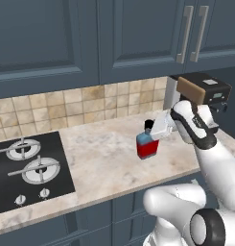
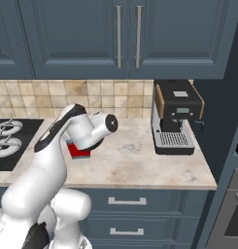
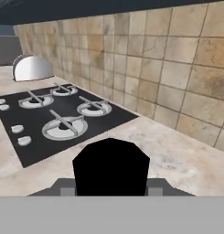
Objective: Move the drinks to the dining counter.
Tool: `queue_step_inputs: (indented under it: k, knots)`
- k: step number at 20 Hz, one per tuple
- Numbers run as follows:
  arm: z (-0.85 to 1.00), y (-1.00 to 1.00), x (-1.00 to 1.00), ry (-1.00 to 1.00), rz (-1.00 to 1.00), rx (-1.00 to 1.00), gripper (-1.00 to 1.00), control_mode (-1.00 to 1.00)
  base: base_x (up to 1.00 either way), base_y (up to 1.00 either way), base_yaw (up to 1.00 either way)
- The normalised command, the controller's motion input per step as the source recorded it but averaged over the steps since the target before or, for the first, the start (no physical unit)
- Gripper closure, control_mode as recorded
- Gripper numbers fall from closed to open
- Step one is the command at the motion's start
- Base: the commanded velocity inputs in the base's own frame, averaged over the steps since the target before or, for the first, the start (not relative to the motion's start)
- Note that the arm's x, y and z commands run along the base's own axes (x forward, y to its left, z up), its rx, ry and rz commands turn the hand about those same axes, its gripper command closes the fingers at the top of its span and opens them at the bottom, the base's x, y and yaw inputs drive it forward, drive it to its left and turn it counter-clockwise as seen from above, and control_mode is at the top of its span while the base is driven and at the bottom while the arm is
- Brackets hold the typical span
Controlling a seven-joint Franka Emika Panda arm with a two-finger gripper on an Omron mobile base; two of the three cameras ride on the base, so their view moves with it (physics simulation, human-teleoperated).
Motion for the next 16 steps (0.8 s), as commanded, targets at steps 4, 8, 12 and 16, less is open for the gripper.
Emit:
queue_step_inputs:
  k: [4, 8, 12, 16]
  knots:
    - [0.06, -0.05, -0.54, 0.03, -0.09, -0.01, 1.0, -1.0, 0.0, 0.0, 0.0]
    - [0.0, 0.0, -0.49, -0.03, -0.02, 0.0, 1.0, -1.0, 0.0, 0.0, 0.0]
    - [0.37, 0.0, -0.43, 0.0, 0.0, 0.0, 1.0, -1.0, 0.0, 0.0, 0.0]
    - [0.7, 0.0, -0.34, 0.03, 0.0, 0.0, 1.0, -1.0, 0.0, 0.0, 0.0]
